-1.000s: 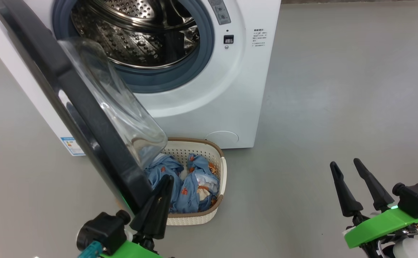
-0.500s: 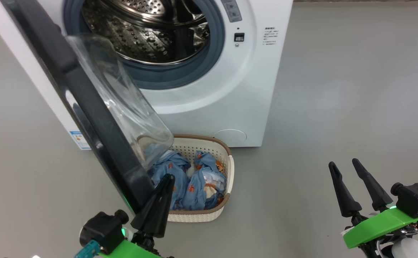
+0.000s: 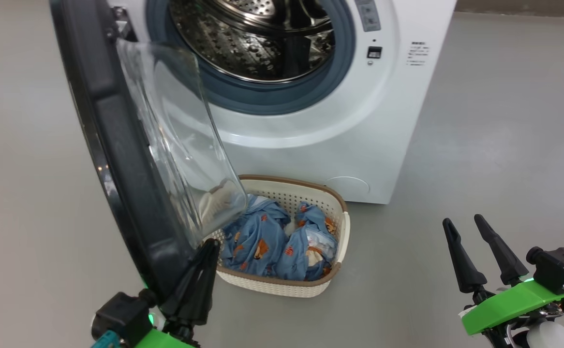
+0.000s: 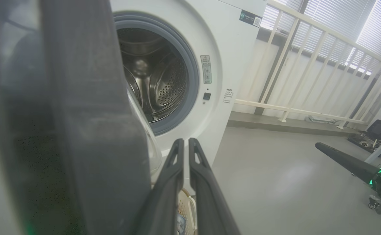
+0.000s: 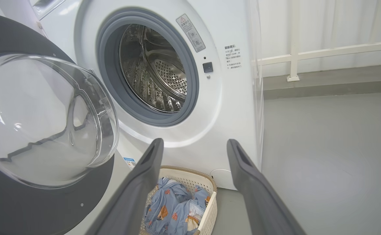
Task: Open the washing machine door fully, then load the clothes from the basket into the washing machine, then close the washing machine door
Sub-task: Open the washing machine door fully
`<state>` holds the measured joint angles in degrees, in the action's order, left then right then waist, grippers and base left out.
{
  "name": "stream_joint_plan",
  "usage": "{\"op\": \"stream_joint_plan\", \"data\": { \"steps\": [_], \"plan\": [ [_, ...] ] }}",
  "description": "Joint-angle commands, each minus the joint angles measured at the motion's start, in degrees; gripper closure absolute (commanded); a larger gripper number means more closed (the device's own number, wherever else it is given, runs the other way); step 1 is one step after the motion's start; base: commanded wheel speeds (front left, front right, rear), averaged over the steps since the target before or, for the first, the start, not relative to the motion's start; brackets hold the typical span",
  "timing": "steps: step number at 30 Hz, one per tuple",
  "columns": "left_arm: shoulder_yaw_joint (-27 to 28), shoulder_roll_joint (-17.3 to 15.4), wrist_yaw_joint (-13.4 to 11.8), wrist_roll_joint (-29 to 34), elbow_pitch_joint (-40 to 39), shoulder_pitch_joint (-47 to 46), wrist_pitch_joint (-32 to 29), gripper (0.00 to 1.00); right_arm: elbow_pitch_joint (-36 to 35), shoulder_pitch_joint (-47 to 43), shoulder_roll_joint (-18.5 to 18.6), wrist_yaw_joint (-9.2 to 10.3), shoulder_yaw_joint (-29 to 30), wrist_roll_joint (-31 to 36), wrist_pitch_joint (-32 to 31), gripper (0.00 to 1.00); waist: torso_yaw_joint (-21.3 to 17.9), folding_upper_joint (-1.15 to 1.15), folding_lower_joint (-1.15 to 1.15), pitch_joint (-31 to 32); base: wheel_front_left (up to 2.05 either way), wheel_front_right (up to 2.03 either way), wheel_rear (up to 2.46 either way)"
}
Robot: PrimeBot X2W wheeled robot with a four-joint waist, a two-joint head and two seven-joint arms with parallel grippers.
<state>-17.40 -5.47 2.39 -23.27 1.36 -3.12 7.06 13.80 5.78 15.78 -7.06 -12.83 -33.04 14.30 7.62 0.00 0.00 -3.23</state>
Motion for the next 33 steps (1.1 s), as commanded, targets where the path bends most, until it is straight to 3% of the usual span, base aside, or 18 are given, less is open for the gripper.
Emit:
{"op": "stream_joint_plan", "data": {
  "steps": [1,21,33],
  "plan": [
    [4.2,-1.8,-1.7,-0.8,-1.2,-1.1,0.0,1.0,-1.1,1.8,0.6,-0.43,-0.8,-0.4,0.7,0.0,1.6,0.0,0.0,0.2,0.0,0.0,0.0],
    [10.4,-6.1,-6.5,-1.5,-3.7,0.2,-1.3,1.0,-1.1,1.3,0.1,-0.43,-0.4,-0.3,0.7,0.0,7.3,0.0,0.0,0.3,0.0,0.0,0.0],
    [15.9,-12.1,-7.9,-2.3,-0.8,-2.0,-4.2,1.0,-1.2,2.3,-0.5,-0.43,-0.2,0.1,0.7,0.0,9.6,0.0,0.0,-1.7,0.0,0.0,0.0]
  ]
}}
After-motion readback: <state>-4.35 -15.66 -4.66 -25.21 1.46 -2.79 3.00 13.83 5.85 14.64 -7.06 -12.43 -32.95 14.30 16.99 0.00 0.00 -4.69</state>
